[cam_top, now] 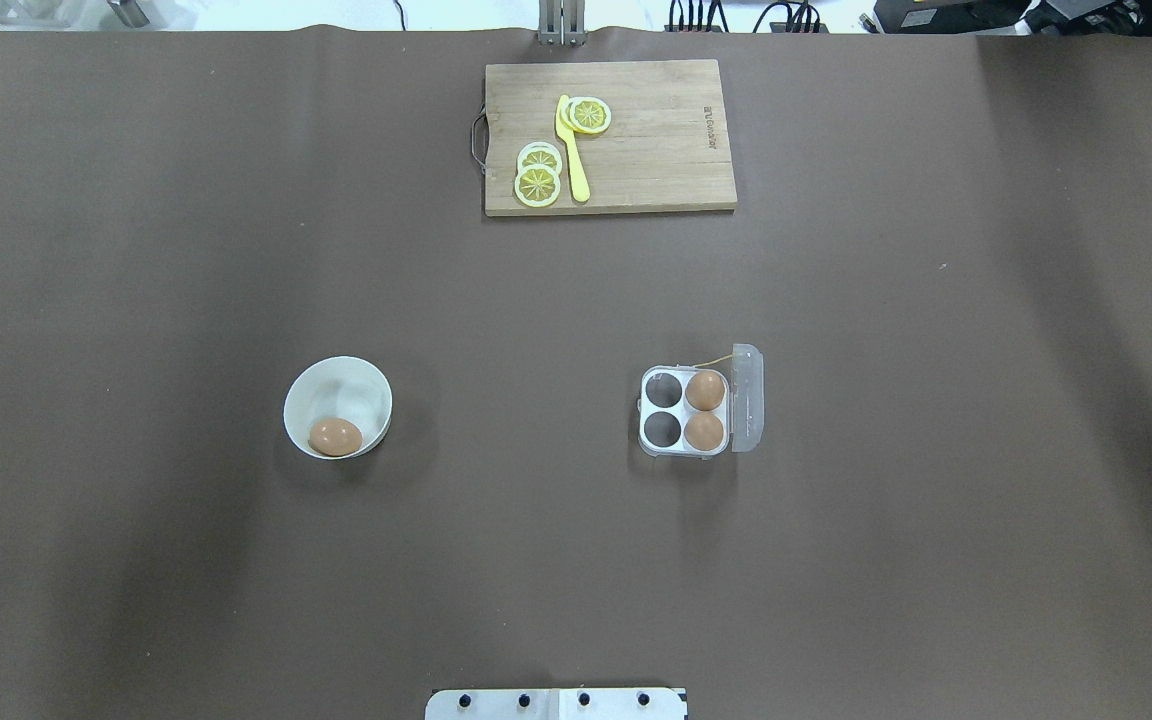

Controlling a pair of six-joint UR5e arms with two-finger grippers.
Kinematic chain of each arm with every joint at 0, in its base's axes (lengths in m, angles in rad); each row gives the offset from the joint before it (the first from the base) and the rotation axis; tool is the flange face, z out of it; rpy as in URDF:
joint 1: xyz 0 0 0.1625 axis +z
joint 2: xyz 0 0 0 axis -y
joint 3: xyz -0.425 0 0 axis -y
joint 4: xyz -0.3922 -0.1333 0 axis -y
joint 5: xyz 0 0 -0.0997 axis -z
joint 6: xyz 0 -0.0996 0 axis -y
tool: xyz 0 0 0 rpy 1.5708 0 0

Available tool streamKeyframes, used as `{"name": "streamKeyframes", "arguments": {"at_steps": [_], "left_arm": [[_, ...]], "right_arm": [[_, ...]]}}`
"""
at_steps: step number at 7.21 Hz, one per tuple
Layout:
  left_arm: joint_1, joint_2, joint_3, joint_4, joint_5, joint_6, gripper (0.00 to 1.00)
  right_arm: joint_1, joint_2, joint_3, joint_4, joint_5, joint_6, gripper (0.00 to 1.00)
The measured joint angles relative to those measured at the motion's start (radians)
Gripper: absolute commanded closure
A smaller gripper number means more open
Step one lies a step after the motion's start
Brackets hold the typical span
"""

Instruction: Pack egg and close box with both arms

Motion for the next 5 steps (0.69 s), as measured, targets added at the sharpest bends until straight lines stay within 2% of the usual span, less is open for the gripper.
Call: {"name": "streamKeyframes", "arguments": {"at_steps": [3, 5], "left_arm": [[0.056, -0.016, -0.006, 0.08, 0.065, 0.001, 0.02], [0.059, -0.008, -0.015, 0.082, 0.062, 0.001, 0.02]], "right_arm": [[0.017, -0.012, -0.008, -0.001, -0.001, -0.001, 0.0], [0.019, -0.032, -0.007, 0.005, 0.0, -0.001, 0.0]]}}
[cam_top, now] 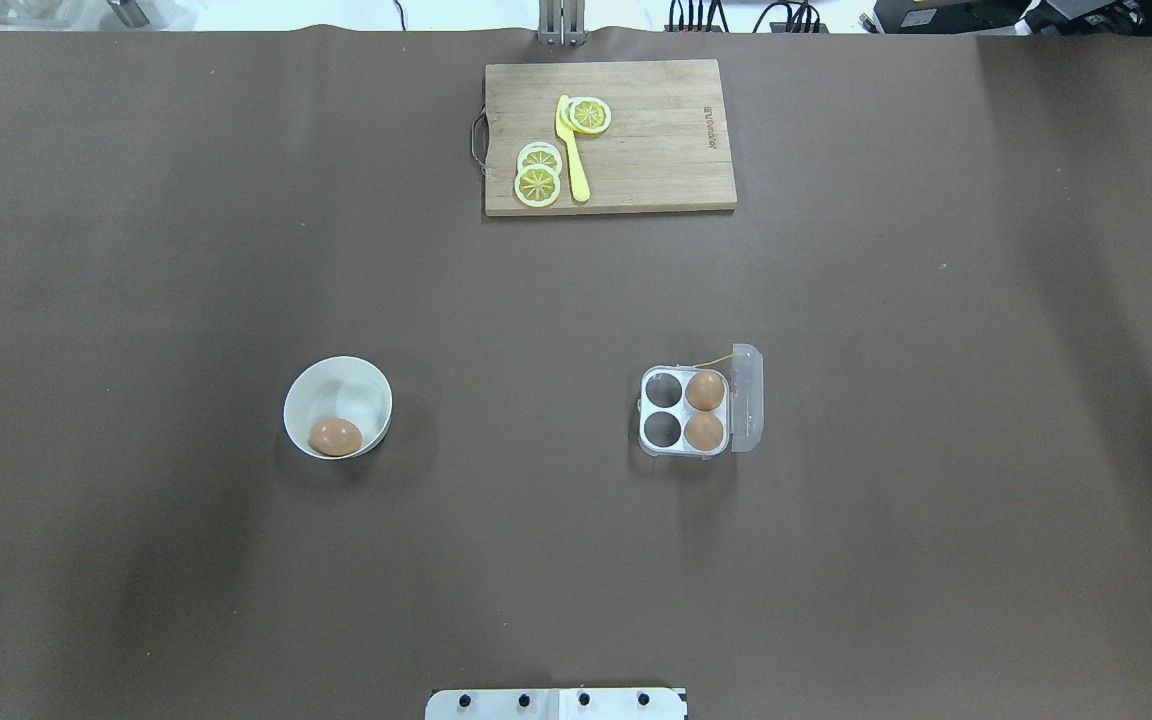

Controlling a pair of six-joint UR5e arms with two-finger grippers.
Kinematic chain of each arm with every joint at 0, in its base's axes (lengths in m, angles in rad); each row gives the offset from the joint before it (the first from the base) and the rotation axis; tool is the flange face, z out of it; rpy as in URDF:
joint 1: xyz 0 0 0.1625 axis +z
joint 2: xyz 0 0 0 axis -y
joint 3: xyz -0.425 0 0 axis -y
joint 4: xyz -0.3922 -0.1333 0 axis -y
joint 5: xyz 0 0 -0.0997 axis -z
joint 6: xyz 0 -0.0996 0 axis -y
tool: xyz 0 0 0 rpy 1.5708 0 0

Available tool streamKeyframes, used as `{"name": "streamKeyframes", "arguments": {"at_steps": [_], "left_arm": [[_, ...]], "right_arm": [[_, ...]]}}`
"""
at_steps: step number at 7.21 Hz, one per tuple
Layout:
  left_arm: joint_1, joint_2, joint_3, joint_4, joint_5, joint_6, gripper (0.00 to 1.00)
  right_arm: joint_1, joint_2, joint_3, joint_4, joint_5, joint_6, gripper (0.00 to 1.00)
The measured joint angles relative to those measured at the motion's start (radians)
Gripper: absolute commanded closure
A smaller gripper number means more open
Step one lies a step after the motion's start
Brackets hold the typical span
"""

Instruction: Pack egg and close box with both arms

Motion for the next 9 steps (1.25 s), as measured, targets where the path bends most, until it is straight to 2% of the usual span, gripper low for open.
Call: {"name": "streamKeyframes", "arguments": {"at_steps": [2, 5, 7, 9], "left_arm": [[0.001, 0.005, -0.013, -0.001, -0.009, -0.004, 0.02], [0.002, 0.01, -0.026, -0.003, -0.079, -0.035, 0.03], [0.004, 0.006, -0.035, -0.028, -0.129, -0.139, 0.02], [0.025, -0.003, -0.049, -0.073, -0.14, -0.243, 0.03]], "right_arm": [[0.0, -0.019, 0.011, 0.004, 0.0, 0.0, 0.0], [0.0, -0.036, 0.027, 0.006, 0.027, 0.0, 0.0], [-0.001, -0.036, 0.043, 0.006, 0.045, 0.0, 0.0], [-0.005, -0.036, 0.06, 0.007, 0.048, -0.002, 0.0]]}}
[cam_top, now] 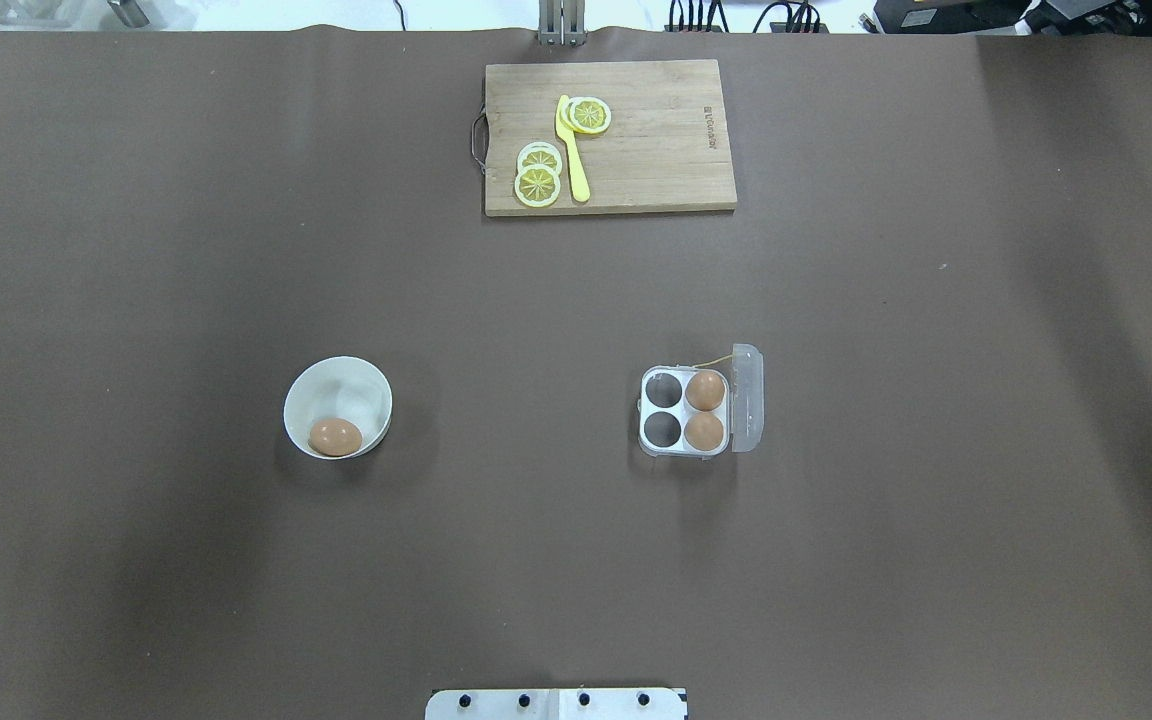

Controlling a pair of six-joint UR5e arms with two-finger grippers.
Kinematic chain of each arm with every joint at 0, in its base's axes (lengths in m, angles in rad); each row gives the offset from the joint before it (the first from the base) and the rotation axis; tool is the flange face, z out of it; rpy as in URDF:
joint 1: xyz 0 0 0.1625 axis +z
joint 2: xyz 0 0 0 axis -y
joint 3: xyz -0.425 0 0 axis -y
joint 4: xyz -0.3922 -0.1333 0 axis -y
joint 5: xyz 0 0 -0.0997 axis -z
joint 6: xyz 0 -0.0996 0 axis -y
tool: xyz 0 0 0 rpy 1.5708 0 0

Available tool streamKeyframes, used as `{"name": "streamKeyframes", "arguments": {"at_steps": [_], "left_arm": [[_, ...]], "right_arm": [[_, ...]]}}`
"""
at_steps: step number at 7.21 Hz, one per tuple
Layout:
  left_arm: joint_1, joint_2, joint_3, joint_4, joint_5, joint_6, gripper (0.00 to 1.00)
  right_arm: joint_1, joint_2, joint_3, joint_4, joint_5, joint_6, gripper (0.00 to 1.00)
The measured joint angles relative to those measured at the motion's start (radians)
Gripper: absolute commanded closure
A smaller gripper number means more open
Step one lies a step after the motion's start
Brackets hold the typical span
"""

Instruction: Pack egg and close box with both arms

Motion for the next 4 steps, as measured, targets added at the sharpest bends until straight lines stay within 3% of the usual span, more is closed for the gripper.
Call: {"name": "streamKeyframes", "arguments": {"at_steps": [4], "left_arm": [[0.212, -0.153, -0.063, -0.018, 0.008, -0.488, 0.07]], "right_arm": [[-0.017, 0.0, 0.021, 0.001, 0.002, -0.001, 0.0]]}}
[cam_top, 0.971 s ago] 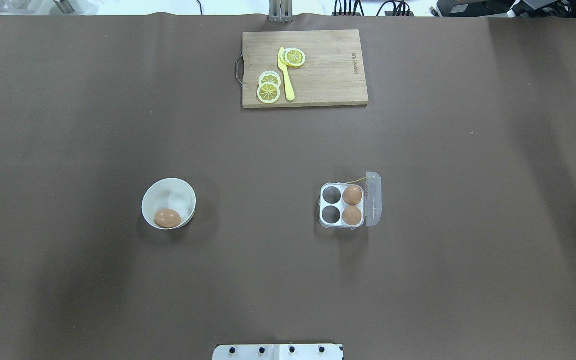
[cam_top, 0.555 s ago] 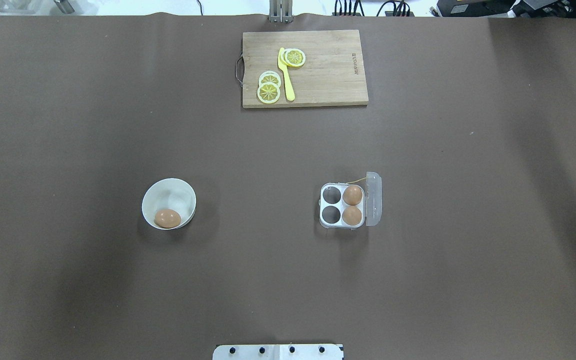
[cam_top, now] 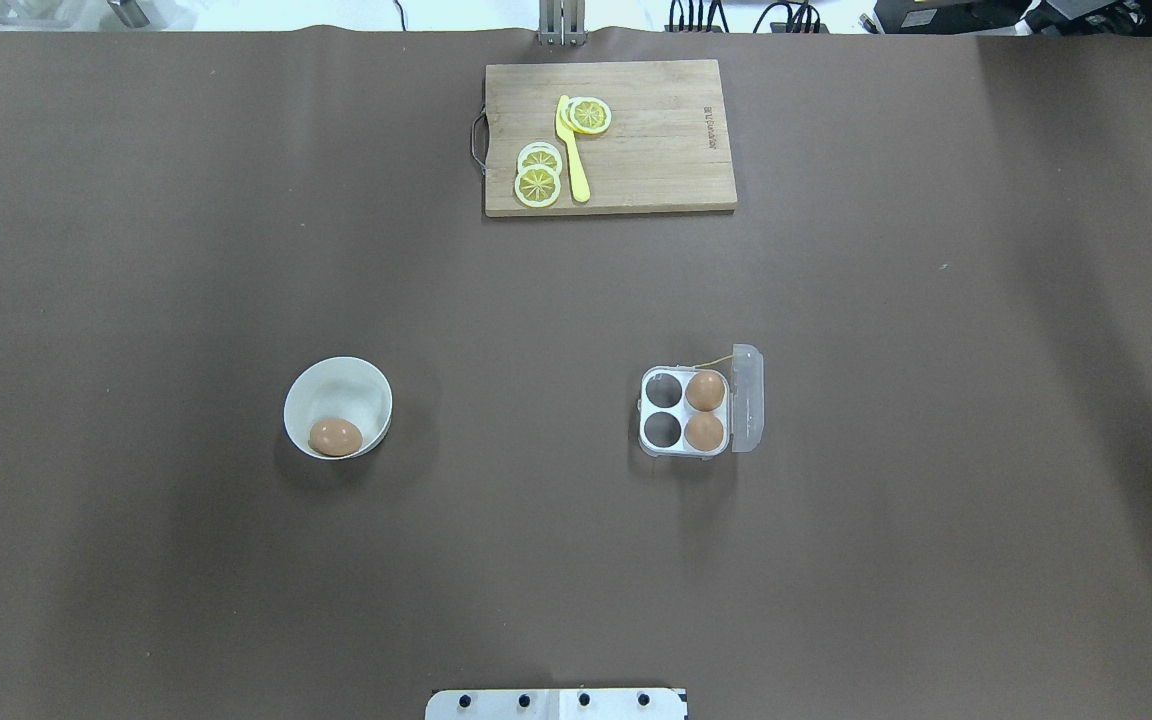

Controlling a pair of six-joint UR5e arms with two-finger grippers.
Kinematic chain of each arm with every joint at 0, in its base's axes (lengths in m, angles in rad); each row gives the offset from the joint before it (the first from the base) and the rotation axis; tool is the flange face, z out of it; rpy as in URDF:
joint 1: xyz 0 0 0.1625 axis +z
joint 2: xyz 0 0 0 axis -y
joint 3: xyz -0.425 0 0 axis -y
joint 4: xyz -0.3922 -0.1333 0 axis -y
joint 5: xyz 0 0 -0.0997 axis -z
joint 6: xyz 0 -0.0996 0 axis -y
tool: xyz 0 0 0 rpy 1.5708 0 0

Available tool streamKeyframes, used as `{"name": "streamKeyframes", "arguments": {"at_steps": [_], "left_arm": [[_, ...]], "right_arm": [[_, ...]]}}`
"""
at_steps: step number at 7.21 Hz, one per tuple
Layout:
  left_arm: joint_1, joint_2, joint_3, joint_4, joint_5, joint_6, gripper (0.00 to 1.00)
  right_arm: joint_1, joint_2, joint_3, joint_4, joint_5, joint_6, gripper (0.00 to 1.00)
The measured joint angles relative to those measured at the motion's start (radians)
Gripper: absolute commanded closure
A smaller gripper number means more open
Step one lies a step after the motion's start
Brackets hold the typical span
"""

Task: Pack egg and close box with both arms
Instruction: 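Move the left gripper over the white bowl toward the brown egg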

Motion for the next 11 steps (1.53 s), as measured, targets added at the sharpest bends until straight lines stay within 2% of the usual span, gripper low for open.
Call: {"name": "streamKeyframes", "arguments": {"at_steps": [2, 5, 8, 10, 11], "left_arm": [[0.143, -0.139, -0.005, 0.0, 0.031, -0.305, 0.05], [0.382, -0.326, 0.033, 0.0, 0.168, -0.685, 0.05], [0.564, -0.399, 0.066, -0.005, 0.367, -0.939, 0.05], [0.63, -0.415, 0.09, -0.006, 0.407, -1.056, 0.06], [0.652, -0.42, 0.101, -0.008, 0.418, -1.092, 0.12]], "right_arm": [[-0.008, 0.0, 0.001, 0.0, 0.0, 0.003, 0.0], [-0.019, 0.0, -0.001, 0.0, -0.001, 0.002, 0.0], [-0.024, 0.001, 0.0, 0.0, -0.001, 0.002, 0.0], [-0.024, 0.003, 0.001, 0.0, -0.001, 0.003, 0.0], [-0.024, 0.003, 0.001, 0.0, -0.001, 0.003, 0.0]]}}
